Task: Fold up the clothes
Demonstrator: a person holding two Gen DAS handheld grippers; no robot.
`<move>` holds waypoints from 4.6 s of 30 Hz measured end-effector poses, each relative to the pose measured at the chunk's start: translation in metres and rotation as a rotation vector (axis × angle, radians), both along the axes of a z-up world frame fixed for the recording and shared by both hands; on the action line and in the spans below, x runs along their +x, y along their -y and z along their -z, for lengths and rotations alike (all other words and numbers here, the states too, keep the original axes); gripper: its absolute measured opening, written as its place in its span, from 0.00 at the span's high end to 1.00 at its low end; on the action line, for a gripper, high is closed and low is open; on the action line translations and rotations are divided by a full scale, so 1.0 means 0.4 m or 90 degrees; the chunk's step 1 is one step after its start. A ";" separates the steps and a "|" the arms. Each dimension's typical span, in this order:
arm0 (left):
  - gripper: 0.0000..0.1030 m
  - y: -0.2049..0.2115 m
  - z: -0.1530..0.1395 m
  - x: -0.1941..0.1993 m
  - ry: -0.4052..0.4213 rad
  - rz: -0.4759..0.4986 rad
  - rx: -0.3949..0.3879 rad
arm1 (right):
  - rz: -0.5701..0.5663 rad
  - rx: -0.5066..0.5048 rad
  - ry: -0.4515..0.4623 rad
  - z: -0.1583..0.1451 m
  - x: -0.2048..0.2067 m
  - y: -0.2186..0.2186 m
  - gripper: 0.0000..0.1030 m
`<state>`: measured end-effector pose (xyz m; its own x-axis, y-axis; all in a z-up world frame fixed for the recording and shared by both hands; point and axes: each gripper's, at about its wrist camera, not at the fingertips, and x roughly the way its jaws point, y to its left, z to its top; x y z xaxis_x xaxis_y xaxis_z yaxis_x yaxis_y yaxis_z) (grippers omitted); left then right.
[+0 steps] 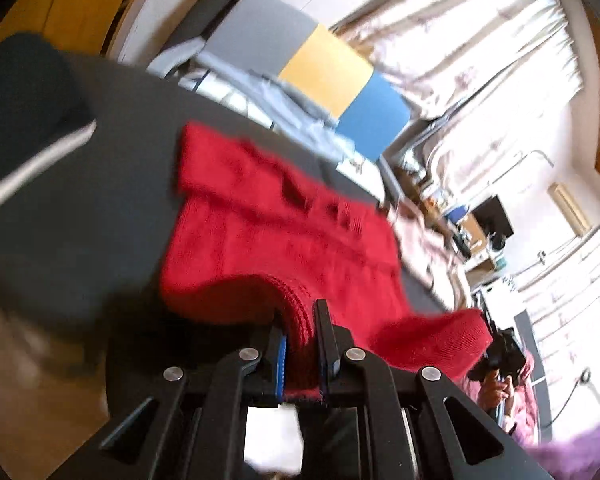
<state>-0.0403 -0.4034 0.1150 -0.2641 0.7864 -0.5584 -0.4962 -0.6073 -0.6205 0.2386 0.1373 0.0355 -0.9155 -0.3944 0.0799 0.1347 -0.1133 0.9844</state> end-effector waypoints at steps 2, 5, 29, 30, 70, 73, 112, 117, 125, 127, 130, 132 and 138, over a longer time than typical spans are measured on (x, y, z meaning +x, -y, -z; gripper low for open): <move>0.89 -0.051 -0.034 -0.068 -0.029 -0.001 -0.013 | 0.012 0.008 -0.018 -0.030 -0.086 -0.042 0.92; 0.88 -0.119 -0.054 -0.175 -0.053 -0.006 -0.034 | 0.029 0.023 -0.007 -0.053 -0.199 -0.102 0.92; 0.25 -0.193 0.159 -0.633 0.095 -0.269 -0.035 | 0.095 0.375 0.291 -0.010 -0.519 -0.169 0.68; 0.24 -0.200 0.160 -0.615 0.080 -0.256 -0.050 | 0.062 0.432 0.300 -0.016 -0.520 -0.128 0.68; 0.90 -0.325 0.305 -0.372 -0.203 -0.117 -0.441 | 0.086 0.798 0.471 0.080 -0.590 0.087 0.62; 0.94 -0.302 0.249 -0.349 -0.190 -0.113 -0.401 | 0.091 0.786 0.474 0.074 -0.574 0.085 0.62; 0.80 -0.256 0.158 -0.077 -0.314 -0.062 -0.428 | 0.089 0.789 0.383 -0.017 -0.526 0.156 0.58; 0.74 -0.448 0.173 -0.128 -0.311 -0.040 -0.417 | -0.006 0.874 0.318 -0.034 -0.665 0.216 0.58; 0.50 -0.472 0.279 -0.216 -0.236 -0.084 -0.416 | -0.082 1.003 0.323 0.053 -0.756 0.223 0.59; 0.43 -0.459 0.286 -0.210 -0.256 -0.085 -0.411 | -0.031 0.927 0.368 0.070 -0.727 0.133 0.46; 0.42 -0.454 0.297 -0.216 -0.250 -0.088 -0.397 | 0.012 0.805 0.404 0.080 -0.694 0.038 0.44; 0.42 -0.461 0.292 -0.217 -0.249 -0.094 -0.404 | 0.022 0.798 0.404 0.053 -0.679 0.053 0.48; 0.41 -0.433 0.244 -0.191 -0.216 -0.153 -0.361 | -0.008 0.723 0.290 -0.014 -0.597 0.161 0.69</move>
